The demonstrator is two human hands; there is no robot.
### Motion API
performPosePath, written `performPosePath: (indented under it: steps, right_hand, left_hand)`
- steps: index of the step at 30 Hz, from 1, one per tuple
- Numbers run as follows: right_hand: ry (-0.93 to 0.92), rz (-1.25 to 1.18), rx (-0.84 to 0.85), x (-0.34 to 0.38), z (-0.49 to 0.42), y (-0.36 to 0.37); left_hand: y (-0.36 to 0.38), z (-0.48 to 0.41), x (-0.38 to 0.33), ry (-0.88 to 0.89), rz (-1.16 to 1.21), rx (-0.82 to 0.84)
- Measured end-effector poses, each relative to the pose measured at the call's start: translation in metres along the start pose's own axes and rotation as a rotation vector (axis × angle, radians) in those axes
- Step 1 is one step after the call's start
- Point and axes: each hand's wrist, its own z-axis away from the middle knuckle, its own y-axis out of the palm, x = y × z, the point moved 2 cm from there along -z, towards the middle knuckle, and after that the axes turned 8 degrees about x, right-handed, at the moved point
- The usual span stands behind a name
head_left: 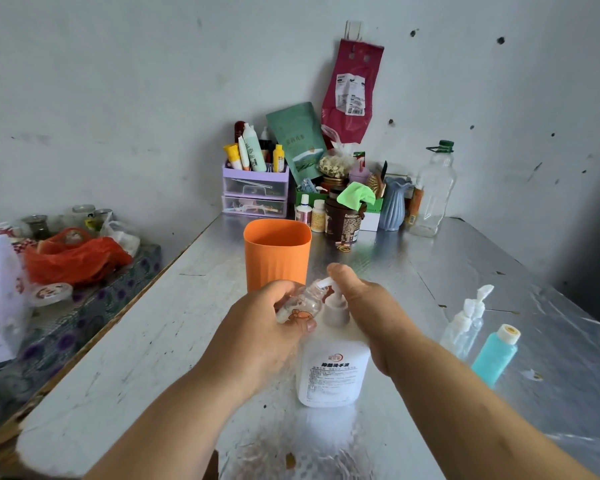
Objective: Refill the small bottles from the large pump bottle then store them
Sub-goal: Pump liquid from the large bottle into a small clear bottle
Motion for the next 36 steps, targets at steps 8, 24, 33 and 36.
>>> performPosePath:
  steps: [8, 24, 33, 36]
  right_hand:
    - [-0.044, -0.014, 0.014, -0.004, -0.001, -0.001]
    - [0.008, 0.003, 0.012, 0.002, 0.000, 0.000]
    - [-0.008, -0.012, -0.004, -0.006, -0.003, -0.001]
    - [-0.030, -0.032, -0.007, -0.007, -0.002, -0.002]
  left_hand:
    - [0.002, -0.001, 0.004, 0.008, 0.009, 0.010]
    - [0.000, 0.001, 0.000, 0.003, 0.028, 0.001]
    - [0.001, -0.002, 0.002, 0.013, 0.019, 0.007]
    - [0.001, -0.004, 0.004, 0.022, 0.021, 0.012]
